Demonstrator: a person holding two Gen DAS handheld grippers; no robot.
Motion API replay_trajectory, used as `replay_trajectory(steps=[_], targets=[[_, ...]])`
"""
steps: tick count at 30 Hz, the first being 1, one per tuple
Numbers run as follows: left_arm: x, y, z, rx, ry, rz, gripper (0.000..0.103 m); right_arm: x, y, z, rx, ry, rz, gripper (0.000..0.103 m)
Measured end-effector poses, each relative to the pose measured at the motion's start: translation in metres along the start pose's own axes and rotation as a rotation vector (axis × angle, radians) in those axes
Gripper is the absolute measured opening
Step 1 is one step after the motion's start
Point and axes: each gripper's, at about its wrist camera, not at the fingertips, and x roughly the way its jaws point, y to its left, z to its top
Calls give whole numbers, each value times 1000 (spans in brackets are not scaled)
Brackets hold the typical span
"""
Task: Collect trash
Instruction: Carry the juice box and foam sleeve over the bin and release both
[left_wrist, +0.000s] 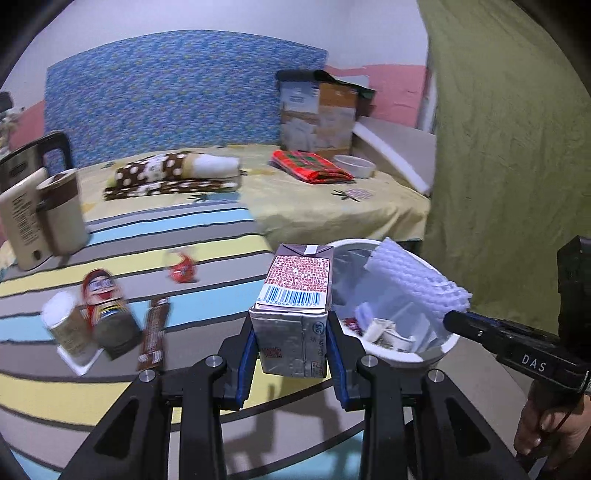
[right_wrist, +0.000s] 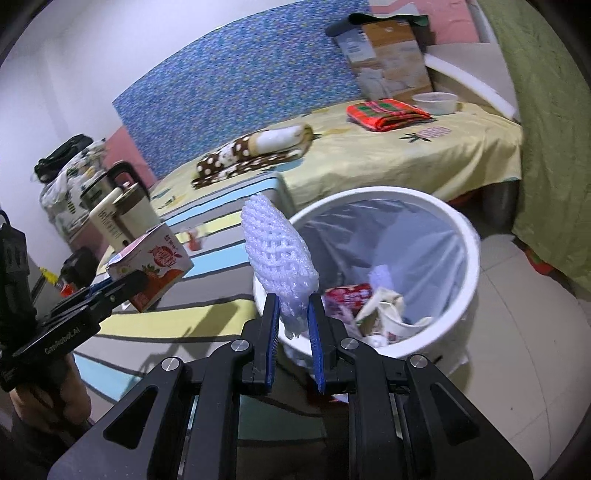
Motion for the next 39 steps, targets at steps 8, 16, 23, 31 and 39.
replay_trajectory(steps=[8,16,23,31,39], targets=[[28,-24,5,42,32,-45,35,4,-17,-2,32,13,-38,18],[50,-35,3,64,64,-73,35,5,-30,-4,51,31,-75,18],[68,-43,3,87,80,-91,35,6,-40,-4,65,39,-106,18],[87,-46,3,91,106,-89,35,8,-48,-3,82,47,-123,22],[92,-42,5,74,95,-87,53,9,-48,0,72,40,-147,46]])
